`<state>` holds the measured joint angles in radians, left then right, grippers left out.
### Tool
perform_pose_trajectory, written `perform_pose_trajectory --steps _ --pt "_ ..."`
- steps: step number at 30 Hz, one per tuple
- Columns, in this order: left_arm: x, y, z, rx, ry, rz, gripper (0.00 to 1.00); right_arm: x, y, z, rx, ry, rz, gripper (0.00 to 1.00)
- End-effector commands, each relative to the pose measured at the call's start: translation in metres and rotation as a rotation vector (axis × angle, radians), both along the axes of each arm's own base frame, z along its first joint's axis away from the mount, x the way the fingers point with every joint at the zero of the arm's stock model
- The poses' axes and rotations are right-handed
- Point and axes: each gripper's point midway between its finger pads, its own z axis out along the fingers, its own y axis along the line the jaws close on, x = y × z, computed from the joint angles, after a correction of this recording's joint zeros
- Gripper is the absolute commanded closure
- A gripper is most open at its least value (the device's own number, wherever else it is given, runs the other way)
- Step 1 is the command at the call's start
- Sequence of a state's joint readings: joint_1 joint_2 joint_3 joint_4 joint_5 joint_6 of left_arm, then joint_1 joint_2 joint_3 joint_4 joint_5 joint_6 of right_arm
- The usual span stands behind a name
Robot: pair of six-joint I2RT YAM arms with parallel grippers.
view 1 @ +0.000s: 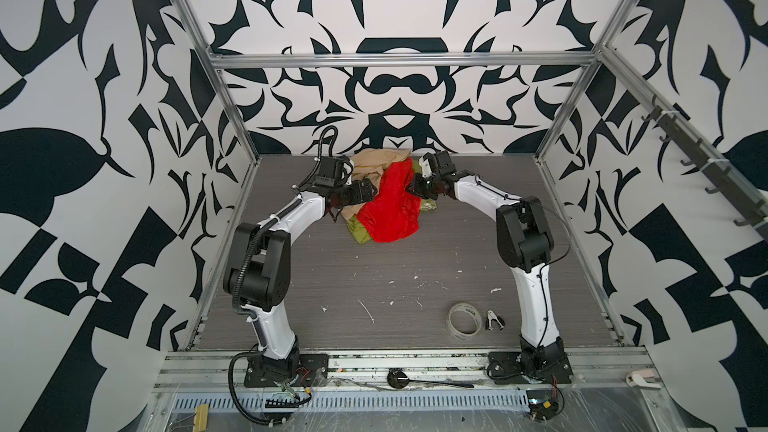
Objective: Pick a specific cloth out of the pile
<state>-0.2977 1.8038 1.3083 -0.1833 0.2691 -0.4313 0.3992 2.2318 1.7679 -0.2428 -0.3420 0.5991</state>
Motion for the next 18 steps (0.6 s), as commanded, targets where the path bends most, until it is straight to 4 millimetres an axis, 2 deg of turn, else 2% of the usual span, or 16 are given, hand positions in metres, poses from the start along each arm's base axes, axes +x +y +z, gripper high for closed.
perform_pose_trajectory --steps 1,9,18 --pt "0.002 -0.002 0.020 -0.015 -0.046 0.006 0.07 -0.001 0.003 0.057 0.050 -0.108 0.013 0.84" --pt "0.011 -0.008 0.030 -0.027 -0.086 -0.003 0.07 -0.007 -0.002 0.052 0.029 -0.113 0.011 0.92" --pt "0.014 -0.011 0.031 -0.029 -0.090 -0.023 0.07 -0.006 -0.005 0.059 0.031 -0.128 -0.001 0.99"
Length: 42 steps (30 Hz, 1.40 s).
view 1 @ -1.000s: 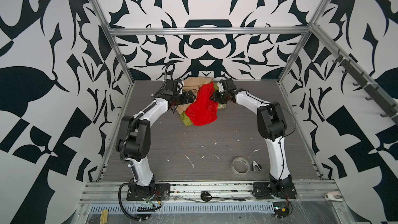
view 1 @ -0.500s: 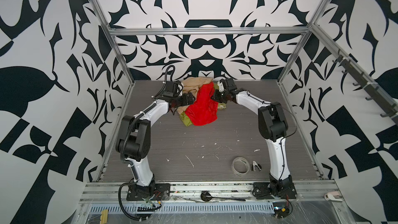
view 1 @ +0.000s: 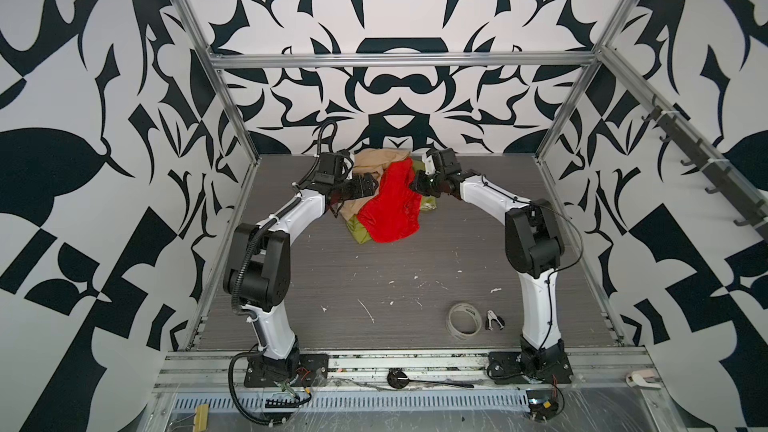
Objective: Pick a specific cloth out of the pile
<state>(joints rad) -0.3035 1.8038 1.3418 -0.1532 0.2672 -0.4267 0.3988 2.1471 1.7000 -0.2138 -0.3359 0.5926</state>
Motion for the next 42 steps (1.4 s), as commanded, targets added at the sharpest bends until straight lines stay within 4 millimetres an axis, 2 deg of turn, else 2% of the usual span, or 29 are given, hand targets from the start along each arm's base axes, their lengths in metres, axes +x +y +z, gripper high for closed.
perform_pose_trajectory --steps 1,19,24,32,36,42 --pt "0.003 -0.005 0.012 -0.014 -0.026 -0.018 0.07 0.002 0.001 0.035 0.024 -0.081 -0.002 1.00" --pt "-0.002 -0.007 0.020 -0.021 -0.050 -0.044 0.06 0.000 -0.003 0.080 0.060 -0.199 -0.019 1.00" --pt "-0.003 -0.008 0.026 -0.021 -0.077 -0.062 0.05 0.001 0.000 0.088 0.073 -0.216 -0.010 1.00" --pt "-0.005 -0.011 0.027 -0.016 -0.102 -0.097 0.04 0.002 -0.001 0.089 0.051 -0.254 0.011 1.00" --pt "-0.005 -0.013 0.025 -0.022 -0.096 -0.104 0.04 0.002 0.000 0.100 0.053 -0.271 0.015 1.00" --pt "-0.008 -0.011 0.035 -0.025 -0.116 -0.105 0.04 0.000 0.004 0.122 0.071 -0.292 0.027 1.00"
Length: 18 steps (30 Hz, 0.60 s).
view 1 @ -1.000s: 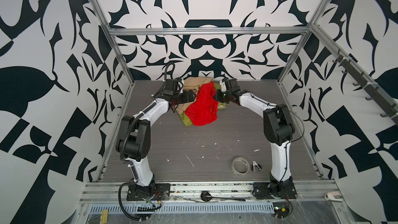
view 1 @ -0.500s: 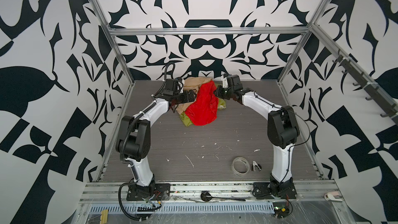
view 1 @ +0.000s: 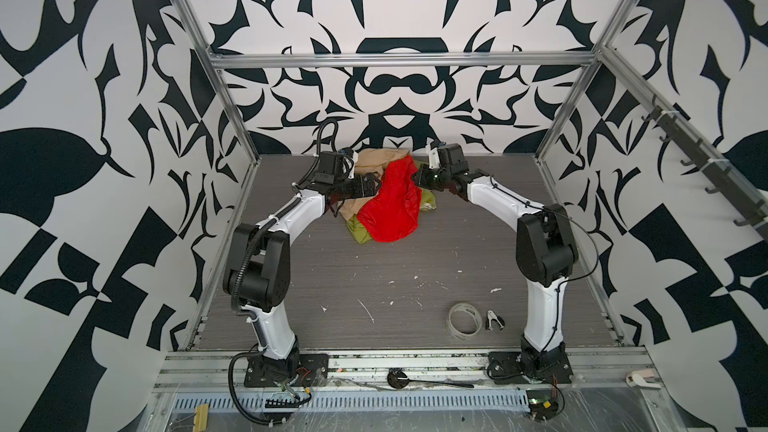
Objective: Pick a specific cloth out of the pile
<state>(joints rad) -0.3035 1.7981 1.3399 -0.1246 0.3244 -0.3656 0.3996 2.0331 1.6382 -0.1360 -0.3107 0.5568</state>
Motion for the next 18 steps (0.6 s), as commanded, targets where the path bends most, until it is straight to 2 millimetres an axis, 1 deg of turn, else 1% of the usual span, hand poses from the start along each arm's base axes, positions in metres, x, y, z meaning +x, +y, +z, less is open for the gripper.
perform_pose_trajectory --steps 1,13,18 --pt "-0.006 -0.002 0.027 -0.018 -0.063 -0.025 0.04 0.001 0.009 0.075 0.053 -0.152 0.029 1.00" --pt "-0.018 0.001 0.038 -0.030 -0.081 -0.036 0.04 -0.013 0.012 0.125 0.068 -0.223 0.055 1.00" --pt "-0.017 0.001 0.041 -0.033 -0.090 -0.035 0.04 -0.019 0.016 0.148 0.081 -0.266 0.065 1.00"
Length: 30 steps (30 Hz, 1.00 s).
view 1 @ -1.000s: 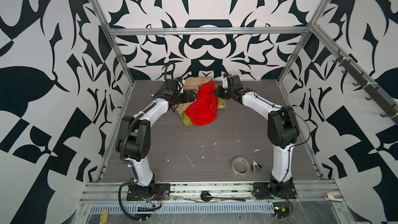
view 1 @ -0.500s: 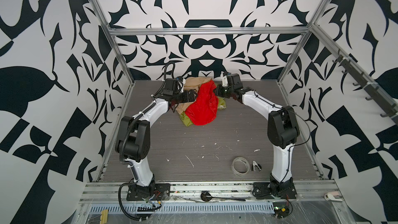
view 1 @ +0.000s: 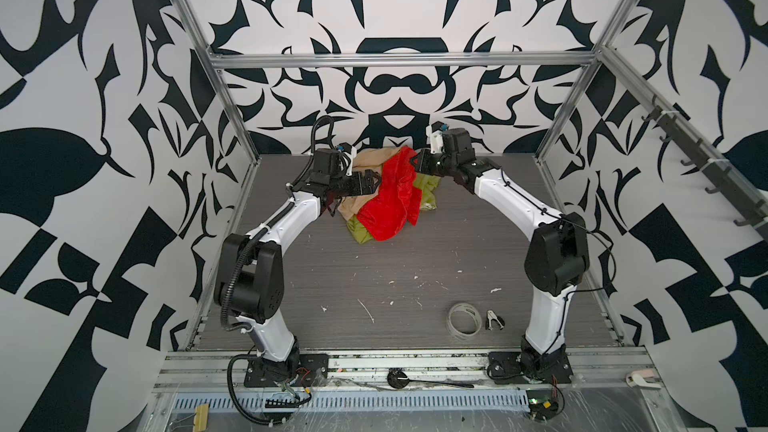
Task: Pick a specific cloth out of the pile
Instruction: 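Lift the red cloth up and away from the pile with the right gripper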
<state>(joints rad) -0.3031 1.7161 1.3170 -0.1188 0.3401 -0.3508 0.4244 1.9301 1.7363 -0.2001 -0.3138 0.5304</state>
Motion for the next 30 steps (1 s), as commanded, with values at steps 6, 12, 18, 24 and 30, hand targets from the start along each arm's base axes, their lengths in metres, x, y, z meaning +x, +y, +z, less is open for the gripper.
perform_pose_trajectory --steps 6,12,18,24,30 --pt "-0.004 0.001 0.020 -0.021 -0.043 -0.010 0.04 -0.011 0.009 0.083 0.046 -0.162 0.039 1.00" --pt "-0.007 0.004 0.030 -0.019 -0.064 -0.007 0.04 -0.020 0.009 0.109 0.046 -0.204 0.048 1.00" --pt "-0.014 0.012 0.038 -0.012 -0.102 0.006 0.04 -0.026 0.005 0.134 0.046 -0.245 0.044 1.00" --pt "-0.021 0.017 0.044 0.000 -0.143 0.009 0.03 -0.030 0.007 0.157 0.049 -0.298 0.050 1.00" --pt "-0.022 0.022 0.044 0.023 -0.161 0.018 0.02 -0.032 0.011 0.178 0.056 -0.337 0.062 1.00"
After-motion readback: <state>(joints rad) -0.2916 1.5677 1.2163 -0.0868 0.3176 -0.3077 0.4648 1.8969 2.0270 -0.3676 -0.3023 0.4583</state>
